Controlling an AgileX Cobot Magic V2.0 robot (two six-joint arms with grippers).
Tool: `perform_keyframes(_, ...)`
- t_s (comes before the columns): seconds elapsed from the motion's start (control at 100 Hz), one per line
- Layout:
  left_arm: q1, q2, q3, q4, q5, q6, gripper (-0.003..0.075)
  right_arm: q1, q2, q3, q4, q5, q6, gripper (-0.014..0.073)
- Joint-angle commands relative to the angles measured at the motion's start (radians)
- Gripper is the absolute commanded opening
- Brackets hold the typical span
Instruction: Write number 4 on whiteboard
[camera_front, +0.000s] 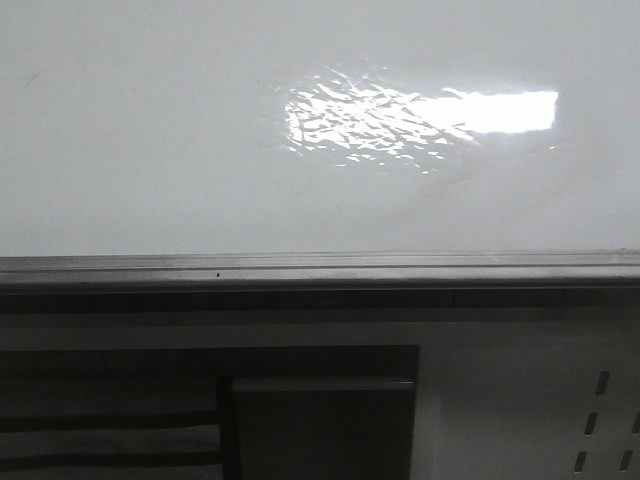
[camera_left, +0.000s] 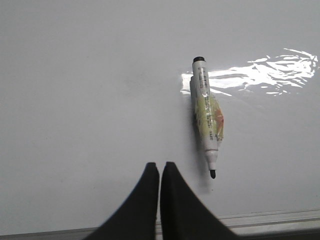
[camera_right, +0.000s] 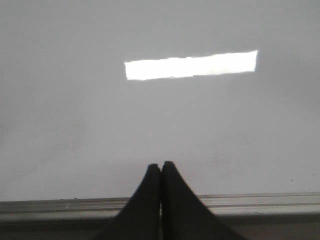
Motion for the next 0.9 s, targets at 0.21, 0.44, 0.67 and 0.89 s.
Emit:
perform_keyframes(0.21,0.002,-0.028,0.027,-0.008,-0.078,-0.012,-0.0020,-0.006,-0.024,0.020,-0.006,-0.088,-0.007,-0.0072)
perform_keyframes(0.44,0.002,-0.028,0.027,-0.008,-0.078,-0.012,-0.0020,-0.006,-0.024,0.020,-0.006,-0.088,-0.007,-0.0072)
perform_keyframes(0.67,0.002,-0.028,0.027,-0.008,-0.088,-0.012,-0.0020,-0.006,-0.024,0.020,-0.006,-0.088,-0.007,-0.0072)
perform_keyframes(0.89,0.002,-0.028,0.027,-0.033,-0.098,-0.012,-0.0020,-0.006,-0.024,0.020,-0.028,-0.092,-0.007,-0.0072)
